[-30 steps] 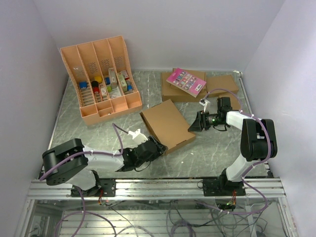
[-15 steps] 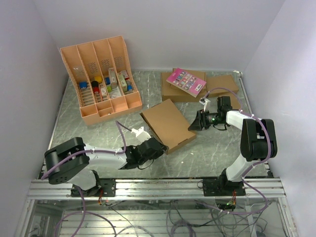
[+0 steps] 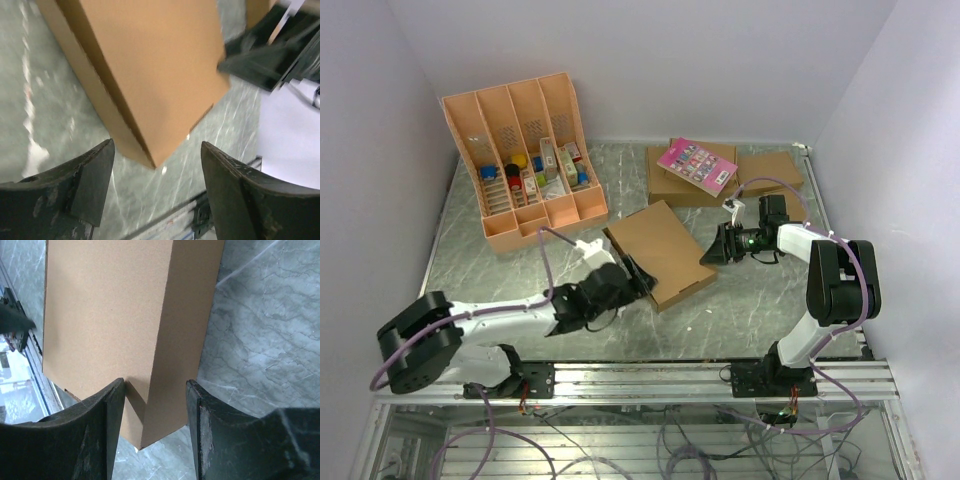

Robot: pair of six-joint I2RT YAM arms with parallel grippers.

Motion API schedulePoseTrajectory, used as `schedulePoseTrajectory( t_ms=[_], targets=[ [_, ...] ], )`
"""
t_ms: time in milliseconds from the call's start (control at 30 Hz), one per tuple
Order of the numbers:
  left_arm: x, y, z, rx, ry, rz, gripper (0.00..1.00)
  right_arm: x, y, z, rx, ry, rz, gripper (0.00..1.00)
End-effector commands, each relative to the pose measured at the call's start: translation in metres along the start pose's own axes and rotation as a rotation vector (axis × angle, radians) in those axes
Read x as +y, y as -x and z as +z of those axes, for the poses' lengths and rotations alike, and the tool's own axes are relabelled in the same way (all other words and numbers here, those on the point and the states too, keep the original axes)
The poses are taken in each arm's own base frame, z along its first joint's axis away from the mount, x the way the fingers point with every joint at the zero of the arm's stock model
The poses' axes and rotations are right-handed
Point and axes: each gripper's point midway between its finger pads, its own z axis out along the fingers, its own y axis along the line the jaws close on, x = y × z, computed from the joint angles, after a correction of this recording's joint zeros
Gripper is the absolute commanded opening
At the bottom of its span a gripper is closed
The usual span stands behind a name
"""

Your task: Fold the paper box

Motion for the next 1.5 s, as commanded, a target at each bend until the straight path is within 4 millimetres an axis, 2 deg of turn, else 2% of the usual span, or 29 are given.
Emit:
schedulePoseTrajectory(
  t_ms=[0, 100, 133, 233, 300, 400, 500, 733, 1000, 1133, 1200, 1367, 1467],
  targets=[
    [0.024, 0.053, -0.001, -0.023, -0.002, 0.112, 0.83, -0.013, -0.025, 0.007, 0.084, -0.056, 0.012, 0.5],
    [0.037, 0.09, 0.004, -0.049, -0.011, 0.124, 0.88, -0.013, -0.025, 0.007, 0.084, -0.057, 0.011, 0.5],
    [0.047, 0.11, 0.008, -0.069, 0.005, 0.113, 0.89, -0.013, -0.025, 0.007, 0.084, -0.057, 0.011, 0.5],
    [0.062, 0.139, 0.023, -0.061, 0.031, 0.12, 0.89, -0.013, -0.025, 0.007, 0.085, -0.057, 0.012, 0.5],
    [0.071, 0.15, 0.039, -0.042, 0.039, 0.117, 0.88, -0.013, -0.026, 0.007, 0.086, -0.056, 0.012, 0.5],
    [0.069, 0.159, 0.06, -0.021, 0.014, 0.119, 0.85, -0.013, -0.026, 0.007, 0.087, -0.056, 0.011, 0.5],
    [0.066, 0.161, 0.076, 0.003, 0.008, 0.118, 0.83, -0.013, -0.026, 0.008, 0.088, -0.055, 0.012, 0.5],
    [0.062, 0.177, 0.091, -0.02, 0.032, 0.123, 0.82, -0.012, -0.027, 0.009, 0.094, -0.049, 0.011, 0.5],
    [0.071, 0.18, 0.104, 0.002, 0.04, 0.101, 0.6, -0.011, -0.026, 0.009, 0.094, -0.048, 0.01, 0.5],
    [0.07, 0.178, 0.106, 0.015, 0.03, 0.099, 0.36, -0.011, -0.027, 0.009, 0.096, -0.047, 0.009, 0.5],
    [0.07, 0.176, 0.108, 0.023, 0.024, 0.099, 0.27, -0.012, -0.026, 0.009, 0.094, -0.049, 0.008, 0.5],
    [0.07, 0.171, 0.11, 0.046, 0.008, 0.104, 0.14, -0.012, -0.026, 0.009, 0.097, -0.05, 0.008, 0.5],
    [0.069, 0.169, 0.108, 0.052, 0.003, 0.11, 0.14, -0.012, -0.027, 0.01, 0.098, -0.05, 0.009, 0.5]
  ],
)
